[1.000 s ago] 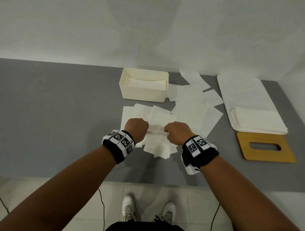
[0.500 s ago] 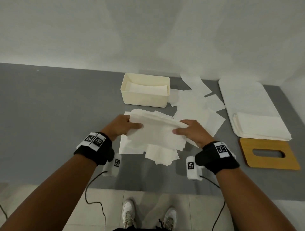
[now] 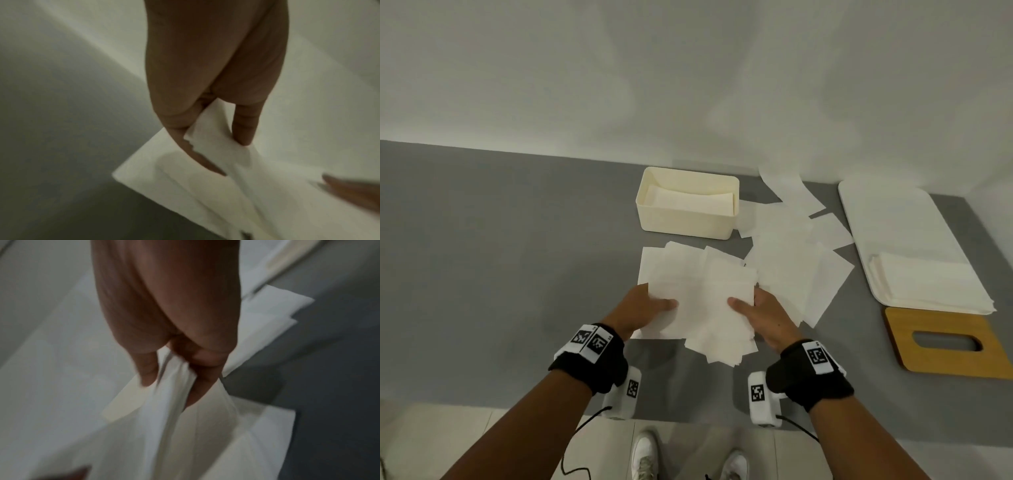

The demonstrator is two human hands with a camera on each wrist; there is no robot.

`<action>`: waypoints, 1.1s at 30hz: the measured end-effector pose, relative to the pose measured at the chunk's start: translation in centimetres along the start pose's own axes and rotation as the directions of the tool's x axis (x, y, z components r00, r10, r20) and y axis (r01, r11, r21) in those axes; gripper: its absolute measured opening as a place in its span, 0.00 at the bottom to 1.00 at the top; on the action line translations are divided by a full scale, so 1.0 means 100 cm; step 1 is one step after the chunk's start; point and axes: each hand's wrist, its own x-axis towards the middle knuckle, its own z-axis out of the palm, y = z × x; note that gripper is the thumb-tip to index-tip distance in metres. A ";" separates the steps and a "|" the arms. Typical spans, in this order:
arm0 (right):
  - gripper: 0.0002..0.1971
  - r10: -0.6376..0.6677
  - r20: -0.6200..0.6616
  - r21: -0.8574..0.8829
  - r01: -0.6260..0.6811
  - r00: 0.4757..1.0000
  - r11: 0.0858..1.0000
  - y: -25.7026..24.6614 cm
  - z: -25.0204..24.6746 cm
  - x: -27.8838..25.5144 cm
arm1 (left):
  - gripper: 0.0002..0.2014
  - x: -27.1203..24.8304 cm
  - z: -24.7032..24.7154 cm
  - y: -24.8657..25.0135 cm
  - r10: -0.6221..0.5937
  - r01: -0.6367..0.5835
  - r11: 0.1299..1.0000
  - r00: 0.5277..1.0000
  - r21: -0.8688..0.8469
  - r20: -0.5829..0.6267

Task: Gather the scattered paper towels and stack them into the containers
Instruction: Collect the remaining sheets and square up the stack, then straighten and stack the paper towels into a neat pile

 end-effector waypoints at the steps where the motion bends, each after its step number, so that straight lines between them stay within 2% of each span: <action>1: 0.13 -0.048 0.000 -0.089 0.048 0.999 0.995 -0.003 0.001 -0.001 | 0.13 0.001 0.000 0.002 0.041 -0.039 0.998 0.998 0.056 -0.042; 3: 0.14 -0.160 -0.067 -0.197 0.144 0.985 0.970 -0.009 0.003 -0.002 | 0.07 0.000 0.000 0.006 0.184 -0.168 0.977 0.977 0.132 -0.112; 5: 0.10 -0.258 -0.165 -0.235 0.217 0.952 0.948 -0.012 0.005 -0.005 | 0.04 -0.003 0.001 0.012 0.308 -0.277 0.944 0.934 0.176 -0.181; 8: 0.10 -0.267 -0.213 -0.229 0.217 0.940 0.949 -0.007 0.009 -0.007 | 0.09 -0.002 0.004 0.008 0.364 -0.324 0.927 0.899 0.188 -0.244; 10: 0.12 -0.223 -0.183 -0.221 0.181 0.958 0.958 0.000 0.012 -0.006 | 0.12 0.000 0.006 -0.002 0.330 -0.280 0.935 0.911 0.217 -0.246; 13: 0.14 -0.188 -0.189 -0.198 0.150 0.964 0.969 0.007 0.013 -0.004 | 0.15 0.005 0.005 -0.019 0.275 -0.239 0.957 0.926 0.163 -0.257; 23: 0.13 -0.188 -0.232 -0.164 0.152 0.954 0.975 0.012 0.021 0.001 | 0.14 0.012 -0.001 -0.026 0.307 -0.273 0.949 0.917 0.160 -0.253; 27: 0.08 -0.175 -0.228 -0.165 0.139 0.958 0.976 0.010 0.019 0.005 | 0.11 0.014 -0.002 -0.024 0.297 -0.258 0.949 0.925 0.180 -0.239; 30: 0.08 -0.172 -0.221 -0.100 0.153 0.960 0.983 -0.005 0.012 0.006 | 0.11 0.016 -0.008 -0.011 0.201 -0.194 0.980 0.954 0.052 -0.222; 33: 0.08 -0.144 -0.192 -0.017 0.144 0.971 0.989 -0.032 0.001 0.014 | 0.13 0.021 -0.022 0.013 0.132 -0.144 0.982 0.985 -0.118 -0.107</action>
